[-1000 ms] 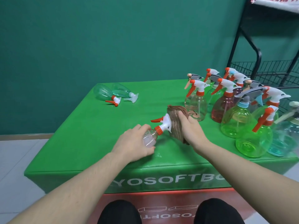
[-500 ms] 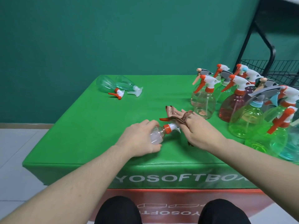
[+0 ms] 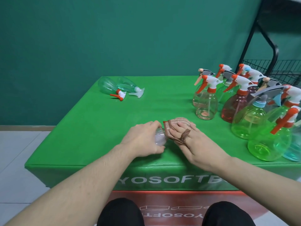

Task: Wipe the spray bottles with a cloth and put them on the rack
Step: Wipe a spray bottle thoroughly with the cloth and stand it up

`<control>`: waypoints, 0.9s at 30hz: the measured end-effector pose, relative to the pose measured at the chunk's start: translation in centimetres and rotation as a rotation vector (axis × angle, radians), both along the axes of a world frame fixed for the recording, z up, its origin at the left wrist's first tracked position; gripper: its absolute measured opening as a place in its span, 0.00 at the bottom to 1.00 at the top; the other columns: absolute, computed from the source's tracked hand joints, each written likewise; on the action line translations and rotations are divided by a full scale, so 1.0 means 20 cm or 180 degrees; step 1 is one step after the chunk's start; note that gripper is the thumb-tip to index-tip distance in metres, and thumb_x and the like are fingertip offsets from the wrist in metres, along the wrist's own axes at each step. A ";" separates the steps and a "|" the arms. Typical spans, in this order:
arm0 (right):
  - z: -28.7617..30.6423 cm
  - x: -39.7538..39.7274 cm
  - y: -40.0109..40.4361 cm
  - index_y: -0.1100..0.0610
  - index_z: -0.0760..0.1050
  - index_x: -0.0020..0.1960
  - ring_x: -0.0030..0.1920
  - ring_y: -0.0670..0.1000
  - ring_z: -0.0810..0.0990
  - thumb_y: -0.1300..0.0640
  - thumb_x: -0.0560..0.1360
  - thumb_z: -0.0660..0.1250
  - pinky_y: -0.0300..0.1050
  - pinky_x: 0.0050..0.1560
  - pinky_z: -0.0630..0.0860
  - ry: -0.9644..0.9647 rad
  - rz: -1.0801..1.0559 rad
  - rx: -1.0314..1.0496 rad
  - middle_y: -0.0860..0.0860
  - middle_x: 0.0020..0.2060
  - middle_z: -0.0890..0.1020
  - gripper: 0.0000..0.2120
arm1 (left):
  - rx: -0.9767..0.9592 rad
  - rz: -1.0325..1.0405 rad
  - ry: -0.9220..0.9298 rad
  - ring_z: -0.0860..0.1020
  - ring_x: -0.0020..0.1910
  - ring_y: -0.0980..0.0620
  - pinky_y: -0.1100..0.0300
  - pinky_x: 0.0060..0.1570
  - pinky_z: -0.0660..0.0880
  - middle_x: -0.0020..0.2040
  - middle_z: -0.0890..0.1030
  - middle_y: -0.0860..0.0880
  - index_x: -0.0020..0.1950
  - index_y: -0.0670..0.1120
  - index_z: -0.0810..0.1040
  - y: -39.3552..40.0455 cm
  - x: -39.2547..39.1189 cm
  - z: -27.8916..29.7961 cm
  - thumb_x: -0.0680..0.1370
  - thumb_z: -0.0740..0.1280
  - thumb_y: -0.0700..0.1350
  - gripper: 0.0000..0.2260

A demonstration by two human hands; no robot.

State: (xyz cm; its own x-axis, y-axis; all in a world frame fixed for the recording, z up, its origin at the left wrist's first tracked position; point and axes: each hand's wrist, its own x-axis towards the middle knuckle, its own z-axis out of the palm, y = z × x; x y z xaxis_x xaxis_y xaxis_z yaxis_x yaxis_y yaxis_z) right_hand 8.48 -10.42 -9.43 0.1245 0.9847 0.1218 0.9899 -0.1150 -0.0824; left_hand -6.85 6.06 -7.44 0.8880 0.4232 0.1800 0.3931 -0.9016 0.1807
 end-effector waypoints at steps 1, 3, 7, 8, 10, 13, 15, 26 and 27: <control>0.00 0.01 0.00 0.51 0.61 0.81 0.81 0.52 0.55 0.45 0.80 0.45 0.56 0.81 0.49 -0.0106 0.0010 -0.0014 0.49 0.80 0.60 0.31 | -0.0010 0.0016 -0.0021 0.79 0.57 0.47 0.54 0.55 0.77 0.64 0.79 0.52 0.73 0.51 0.69 0.00 0.00 0.00 0.72 0.73 0.61 0.33; 0.02 0.03 -0.01 0.49 0.61 0.81 0.81 0.51 0.57 0.44 0.80 0.44 0.56 0.81 0.48 -0.0307 0.0049 0.0014 0.48 0.80 0.61 0.31 | -0.0029 0.0023 -0.0057 0.79 0.55 0.49 0.54 0.54 0.77 0.62 0.79 0.52 0.72 0.51 0.69 0.00 -0.01 -0.01 0.72 0.73 0.61 0.32; 0.06 0.06 -0.04 0.43 0.59 0.80 0.81 0.44 0.52 0.41 0.79 0.41 0.51 0.81 0.44 0.0088 -0.0083 0.0027 0.43 0.80 0.58 0.31 | -0.0028 -0.0008 -0.0129 0.77 0.52 0.52 0.56 0.53 0.76 0.62 0.79 0.54 0.71 0.52 0.69 -0.01 -0.02 -0.02 0.73 0.72 0.61 0.31; 0.07 0.06 -0.03 0.42 0.60 0.80 0.80 0.43 0.53 0.41 0.80 0.44 0.53 0.81 0.46 0.0235 -0.0088 0.0073 0.43 0.80 0.60 0.29 | -0.0035 -0.0010 -0.0147 0.76 0.52 0.52 0.57 0.53 0.76 0.62 0.79 0.54 0.72 0.52 0.69 -0.01 -0.02 -0.02 0.73 0.72 0.61 0.31; 0.10 0.07 -0.01 0.43 0.64 0.78 0.80 0.43 0.56 0.45 0.84 0.50 0.56 0.81 0.52 0.0427 -0.0085 0.0183 0.43 0.78 0.63 0.23 | -0.0048 -0.0018 -0.0176 0.75 0.52 0.53 0.57 0.54 0.75 0.63 0.78 0.54 0.72 0.52 0.69 0.00 -0.03 -0.02 0.73 0.72 0.61 0.31; 0.14 0.12 0.07 0.43 0.67 0.76 0.78 0.45 0.61 0.46 0.85 0.53 0.55 0.80 0.56 0.0518 -0.0145 0.0001 0.43 0.77 0.66 0.20 | -0.0066 -0.0032 -0.0196 0.73 0.50 0.54 0.58 0.51 0.73 0.63 0.78 0.54 0.72 0.52 0.69 0.00 -0.03 -0.03 0.73 0.72 0.61 0.31; 0.16 0.16 0.15 0.44 0.69 0.75 0.76 0.48 0.66 0.42 0.84 0.51 0.57 0.79 0.57 0.0436 -0.0167 -0.0291 0.46 0.77 0.68 0.22 | -0.0040 -0.0044 -0.0188 0.73 0.50 0.54 0.59 0.50 0.72 0.62 0.78 0.54 0.71 0.52 0.69 -0.01 -0.03 -0.03 0.73 0.72 0.61 0.30; 0.24 0.10 0.34 0.52 0.65 0.79 0.82 0.49 0.50 0.45 0.86 0.51 0.60 0.80 0.44 0.0379 -0.0443 -0.0985 0.47 0.81 0.59 0.24 | 0.0127 -0.0046 -0.0103 0.76 0.52 0.51 0.56 0.51 0.74 0.61 0.78 0.53 0.69 0.52 0.69 -0.01 -0.02 -0.02 0.73 0.71 0.62 0.29; 0.25 0.10 0.33 0.52 0.67 0.77 0.82 0.51 0.50 0.44 0.86 0.50 0.62 0.80 0.44 0.0345 -0.0526 -0.1047 0.47 0.80 0.61 0.24 | 0.0133 -0.0047 -0.0096 0.75 0.51 0.51 0.57 0.50 0.74 0.60 0.78 0.53 0.69 0.52 0.69 -0.01 -0.02 -0.02 0.73 0.71 0.62 0.29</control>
State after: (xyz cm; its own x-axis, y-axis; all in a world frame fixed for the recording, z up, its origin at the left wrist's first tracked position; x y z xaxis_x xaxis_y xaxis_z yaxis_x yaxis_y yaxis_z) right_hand 10.57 -3.85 -4.45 0.2796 0.9346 -0.2198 0.9435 -0.3099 -0.1176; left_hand -7.18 5.76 -7.91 0.8880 0.4016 0.2240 0.3746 -0.9143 0.1543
